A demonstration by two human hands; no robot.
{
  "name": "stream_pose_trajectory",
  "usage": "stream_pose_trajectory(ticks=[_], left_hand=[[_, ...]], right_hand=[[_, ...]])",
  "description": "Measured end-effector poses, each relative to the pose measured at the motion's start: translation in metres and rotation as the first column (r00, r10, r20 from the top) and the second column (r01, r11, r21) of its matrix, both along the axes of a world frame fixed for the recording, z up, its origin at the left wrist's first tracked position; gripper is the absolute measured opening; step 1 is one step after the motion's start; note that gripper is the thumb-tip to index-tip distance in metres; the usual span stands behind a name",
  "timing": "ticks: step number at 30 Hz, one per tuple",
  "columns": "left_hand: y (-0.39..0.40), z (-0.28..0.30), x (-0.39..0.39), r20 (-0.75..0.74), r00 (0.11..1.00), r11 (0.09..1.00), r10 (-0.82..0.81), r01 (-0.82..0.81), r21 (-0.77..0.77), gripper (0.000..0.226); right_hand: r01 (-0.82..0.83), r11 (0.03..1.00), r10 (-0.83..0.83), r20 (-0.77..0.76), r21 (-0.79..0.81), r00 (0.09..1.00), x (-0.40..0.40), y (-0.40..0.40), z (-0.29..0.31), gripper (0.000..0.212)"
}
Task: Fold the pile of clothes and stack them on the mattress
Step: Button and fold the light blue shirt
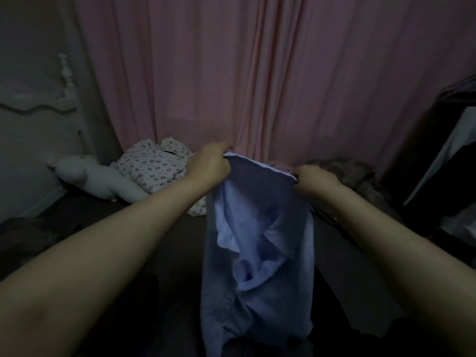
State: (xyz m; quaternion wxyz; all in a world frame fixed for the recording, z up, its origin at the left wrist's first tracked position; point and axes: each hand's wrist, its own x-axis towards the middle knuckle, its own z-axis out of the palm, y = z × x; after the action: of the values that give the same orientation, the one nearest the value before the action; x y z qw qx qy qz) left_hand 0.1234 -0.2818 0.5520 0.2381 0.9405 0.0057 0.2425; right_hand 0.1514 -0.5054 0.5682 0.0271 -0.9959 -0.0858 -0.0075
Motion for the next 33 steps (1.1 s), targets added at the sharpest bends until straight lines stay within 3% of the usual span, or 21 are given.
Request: stream_pose_trajectory(ticks=[3, 5, 7, 9, 11, 15, 17, 18, 20, 21, 23, 25, 27, 29, 31, 33], left_hand=[[0.009, -0.001, -0.006, -0.048, 0.996, 0.966, 0.081, -0.066, 0.250, 0.037], [0.014, -0.004, -0.008, -0.095, 0.987, 0.925, 0.133, -0.089, 0.370, 0.033], [0.020, -0.004, -0.009, -0.138, 0.978, 0.918, 0.155, -0.091, 0.386, 0.032], [0.026, -0.001, -0.009, -0.156, 0.976, 0.931, 0.155, -0.092, 0.353, 0.031], [0.033, 0.002, -0.008, -0.177, 0.977, 0.963, 0.120, -0.071, 0.261, 0.028], [0.048, 0.008, -0.011, -0.191, 0.982, 0.993, 0.005, -0.027, -0.111, 0.021], [0.046, 0.014, -0.017, -0.192, 0.981, 0.964, 0.016, -0.066, -0.256, 0.029], [0.044, 0.019, -0.017, -0.211, 0.977, 0.952, 0.028, -0.091, -0.292, 0.035], [0.039, 0.028, -0.015, -0.265, 0.963, 0.932, 0.051, -0.142, -0.333, 0.051], [0.037, 0.033, -0.013, -0.291, 0.955, 0.926, 0.062, -0.164, -0.340, 0.055], [0.038, 0.040, -0.012, -0.302, 0.951, 0.929, 0.062, -0.166, -0.331, 0.054], [0.042, 0.046, -0.014, -0.311, 0.950, 0.922, 0.041, -0.156, -0.355, 0.053], [0.048, 0.050, -0.015, -0.302, 0.953, 0.926, -0.014, -0.102, -0.364, 0.050], [0.054, 0.050, -0.015, -0.290, 0.950, 0.939, -0.112, 0.005, -0.345, 0.044], [0.060, 0.050, -0.019, -0.302, 0.926, 0.921, -0.228, 0.104, -0.375, 0.041], [0.068, 0.051, -0.026, -0.318, 0.904, 0.906, -0.285, 0.146, -0.397, 0.041]], right_hand=[[0.050, 0.993, -0.051, -0.010, -0.104, 0.999, -0.001, -0.009, -0.010, 0.041], [0.031, 0.999, -0.033, -0.050, -0.031, 0.998, -0.001, -0.010, -0.009, 0.042], [0.037, 0.993, -0.021, -0.151, 0.108, 0.988, -0.003, -0.014, -0.009, 0.036], [0.074, 0.984, -0.045, -0.178, 0.161, 0.983, -0.006, -0.021, -0.014, 0.030], [0.110, 0.975, -0.091, -0.107, 0.193, 0.990, -0.004, -0.026, -0.021, 0.031], [0.008, 0.936, 0.029, -0.101, 0.352, 0.994, -0.014, -0.013, -0.013, 0.019], [-0.006, 0.833, 0.044, -0.056, 0.553, 0.997, -0.017, -0.001, 0.000, 0.013], [0.017, 0.705, 0.033, -0.057, 0.709, 0.998, -0.015, 0.004, 0.008, 0.016], [0.140, 0.299, 0.111, -0.180, 0.944, 0.977, -0.021, 0.013, 0.021, 0.028], [0.176, 0.221, 0.199, -0.221, 0.959, 0.955, -0.024, 0.016, 0.027, 0.023], [0.143, 0.303, 0.410, -0.265, 0.942, 0.873, -0.029, 0.016, 0.038, 0.016], [-0.048, 0.574, 0.506, -0.308, 0.817, 0.806, -0.028, 0.006, 0.044, 0.028], [-0.307, 0.851, 0.449, -0.288, 0.427, 0.845, -0.022, -0.005, 0.045, 0.021], [-0.366, 0.922, 0.387, -0.236, 0.128, 0.891, -0.020, -0.003, 0.044, 0.015], [-0.325, 0.937, 0.346, -0.208, 0.129, 0.915, -0.018, 0.000, 0.042, 0.012], [-0.289, 0.940, 0.318, -0.153, 0.183, 0.936, -0.013, -0.004, 0.040, 0.025]])
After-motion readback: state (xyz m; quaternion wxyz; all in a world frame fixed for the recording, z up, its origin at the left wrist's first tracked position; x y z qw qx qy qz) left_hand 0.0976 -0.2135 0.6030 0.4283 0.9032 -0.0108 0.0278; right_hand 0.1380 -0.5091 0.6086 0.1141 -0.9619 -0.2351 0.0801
